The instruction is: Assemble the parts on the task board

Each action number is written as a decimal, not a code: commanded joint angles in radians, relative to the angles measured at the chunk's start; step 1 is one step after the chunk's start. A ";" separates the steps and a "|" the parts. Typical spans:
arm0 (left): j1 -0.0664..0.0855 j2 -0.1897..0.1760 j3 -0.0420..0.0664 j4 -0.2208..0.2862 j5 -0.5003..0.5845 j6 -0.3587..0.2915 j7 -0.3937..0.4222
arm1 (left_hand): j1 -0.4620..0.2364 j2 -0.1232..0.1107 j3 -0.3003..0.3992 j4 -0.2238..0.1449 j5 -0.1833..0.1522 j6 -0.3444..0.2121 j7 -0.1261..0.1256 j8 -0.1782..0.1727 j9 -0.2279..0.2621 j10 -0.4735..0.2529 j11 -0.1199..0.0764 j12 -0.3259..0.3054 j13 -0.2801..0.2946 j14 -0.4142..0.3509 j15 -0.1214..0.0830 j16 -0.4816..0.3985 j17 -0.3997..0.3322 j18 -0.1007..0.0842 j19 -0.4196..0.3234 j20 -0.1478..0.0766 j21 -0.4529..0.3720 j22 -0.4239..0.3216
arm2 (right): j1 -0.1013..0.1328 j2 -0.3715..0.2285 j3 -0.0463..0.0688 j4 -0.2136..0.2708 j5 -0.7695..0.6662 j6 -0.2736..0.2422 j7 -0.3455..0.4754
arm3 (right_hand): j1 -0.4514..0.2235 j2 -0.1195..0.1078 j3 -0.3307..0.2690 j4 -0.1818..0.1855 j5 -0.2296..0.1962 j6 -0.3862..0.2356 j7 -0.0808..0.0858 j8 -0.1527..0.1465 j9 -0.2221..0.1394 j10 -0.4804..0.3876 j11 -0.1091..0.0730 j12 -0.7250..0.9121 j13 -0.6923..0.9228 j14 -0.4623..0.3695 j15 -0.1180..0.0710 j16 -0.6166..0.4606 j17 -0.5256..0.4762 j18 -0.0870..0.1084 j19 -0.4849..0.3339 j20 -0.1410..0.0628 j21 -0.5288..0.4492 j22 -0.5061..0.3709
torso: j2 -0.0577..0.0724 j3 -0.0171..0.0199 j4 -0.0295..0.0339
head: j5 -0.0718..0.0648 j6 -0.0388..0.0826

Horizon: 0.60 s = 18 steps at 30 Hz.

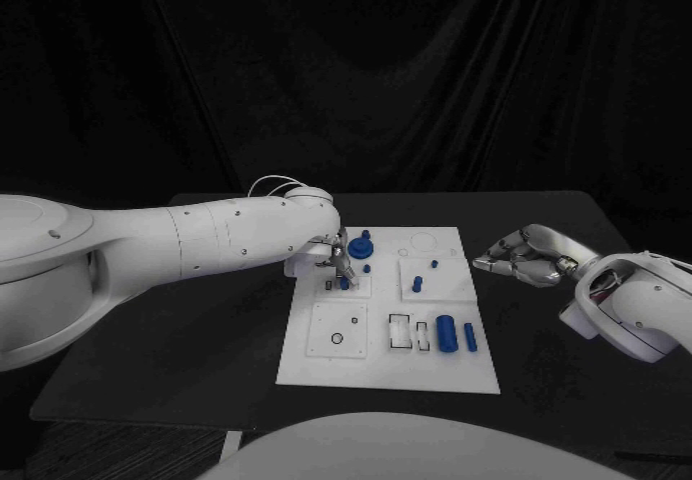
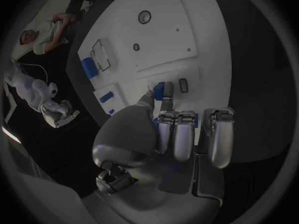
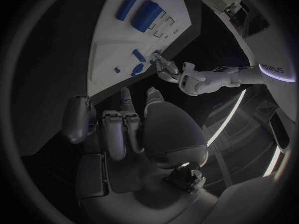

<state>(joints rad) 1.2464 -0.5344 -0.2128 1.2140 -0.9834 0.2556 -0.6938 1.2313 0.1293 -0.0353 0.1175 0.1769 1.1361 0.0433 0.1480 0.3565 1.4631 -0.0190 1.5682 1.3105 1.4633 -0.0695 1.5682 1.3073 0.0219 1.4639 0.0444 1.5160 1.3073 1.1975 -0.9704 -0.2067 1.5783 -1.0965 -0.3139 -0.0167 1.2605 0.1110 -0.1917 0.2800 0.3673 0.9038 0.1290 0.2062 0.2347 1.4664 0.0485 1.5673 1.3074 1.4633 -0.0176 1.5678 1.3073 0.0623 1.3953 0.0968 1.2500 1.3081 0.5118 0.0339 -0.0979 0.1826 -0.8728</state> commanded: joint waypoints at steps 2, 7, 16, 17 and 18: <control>-0.004 0.005 0.000 -0.003 0.001 -0.007 0.020 | -0.013 0.000 0.000 0.006 -0.004 0.000 0.009 -0.004 -0.001 0.108 -0.003 0.003 0.260 0.108 -0.005 0.003 0.263 0.003 0.044 -0.006 -0.007 0.176 | -0.002 -0.002 0.001 0.001 -0.001 0.002 -0.017 | 0.009 -0.002 -0.006 0.003 0.004 -0.006 -0.001 0.002 -0.001 0.104 0.004 0.004 0.263 0.108 0.005 0.003 0.263 0.016 -0.004 0.001 -0.004 0.159 | 0.000 -0.0003 0.0002 | 0.001 0.000; -0.005 0.006 0.000 -0.006 0.001 -0.008 0.022 | -0.014 -0.001 0.001 0.008 -0.008 -0.001 0.009 -0.005 -0.001 0.108 -0.002 0.003 0.260 0.108 -0.004 0.003 0.263 0.003 0.043 -0.006 -0.008 0.175 | -0.002 -0.002 0.001 0.001 -0.001 0.003 -0.017 | 0.009 -0.002 -0.006 0.003 0.004 -0.006 -0.001 0.002 -0.001 0.104 0.004 0.004 0.263 0.108 0.005 0.003 0.263 0.016 -0.004 0.001 -0.004 0.159 | 0.000 -0.0003 0.0002 | 0.002 0.000; -0.009 0.004 0.000 -0.009 0.001 0.000 0.017 | -0.017 -0.005 0.002 0.011 -0.019 -0.002 0.010 -0.009 -0.001 0.108 -0.001 0.003 0.260 0.108 -0.004 0.003 0.263 0.004 0.043 -0.005 -0.009 0.175 | -0.003 -0.001 0.001 0.001 -0.001 0.007 -0.018 | 0.010 -0.002 -0.006 0.004 0.003 -0.006 -0.001 0.002 -0.001 0.104 0.004 0.004 0.263 0.108 0.005 0.003 0.263 0.016 -0.004 0.001 -0.005 0.158 | 0.000 -0.0005 0.0004 | 0.003 0.000; -0.009 0.003 0.000 -0.009 0.001 0.002 0.017 | -0.017 -0.005 0.002 0.011 -0.019 -0.002 0.010 -0.009 -0.001 0.108 -0.001 0.003 0.260 0.108 -0.004 0.003 0.263 0.004 0.043 -0.005 -0.009 0.175 | -0.003 -0.001 0.001 0.001 -0.001 0.007 -0.018 | 0.010 -0.002 -0.006 0.004 0.003 -0.006 -0.001 0.002 -0.001 0.104 0.004 0.004 0.263 0.108 0.005 0.003 0.263 0.016 -0.004 0.001 -0.005 0.158 | 0.000 -0.0003 0.0005 | 0.003 0.000; -0.009 0.003 0.000 -0.009 0.001 0.003 0.016 | -0.019 -0.007 0.002 0.013 -0.024 -0.004 0.011 -0.011 -0.001 0.108 -0.001 0.003 0.260 0.108 -0.003 0.003 0.263 0.004 0.043 -0.005 -0.009 0.174 | -0.003 -0.001 0.001 0.001 -0.001 0.007 -0.018 | 0.010 -0.002 -0.006 0.004 0.003 -0.006 -0.001 0.002 -0.001 0.104 0.004 0.004 0.263 0.108 0.005 0.003 0.263 0.016 -0.004 0.001 -0.005 0.158 | 0.001 -0.0002 0.0006 | 0.003 0.000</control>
<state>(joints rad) 1.2413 -0.5321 -0.2125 1.2043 -0.9835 0.2526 -0.6877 1.2209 0.1189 -0.0329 0.1253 0.1560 1.1319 0.0474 0.1416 0.3571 1.4630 -0.0190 1.5682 1.3104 1.4633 -0.0695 1.5682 1.3073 0.0219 1.4639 0.0445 1.5122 1.3073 1.1973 -0.9706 -0.2067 1.5781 -1.0965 -0.3123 -0.0184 1.2605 0.1110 -0.1945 0.2827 0.3672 0.9038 0.1290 0.2062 0.2348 1.4664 0.0485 1.5673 1.3074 1.4633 -0.0176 1.5678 1.3073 0.0622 1.3953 0.0968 1.2500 1.3079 0.5122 0.0337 -0.0974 0.1853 -0.8728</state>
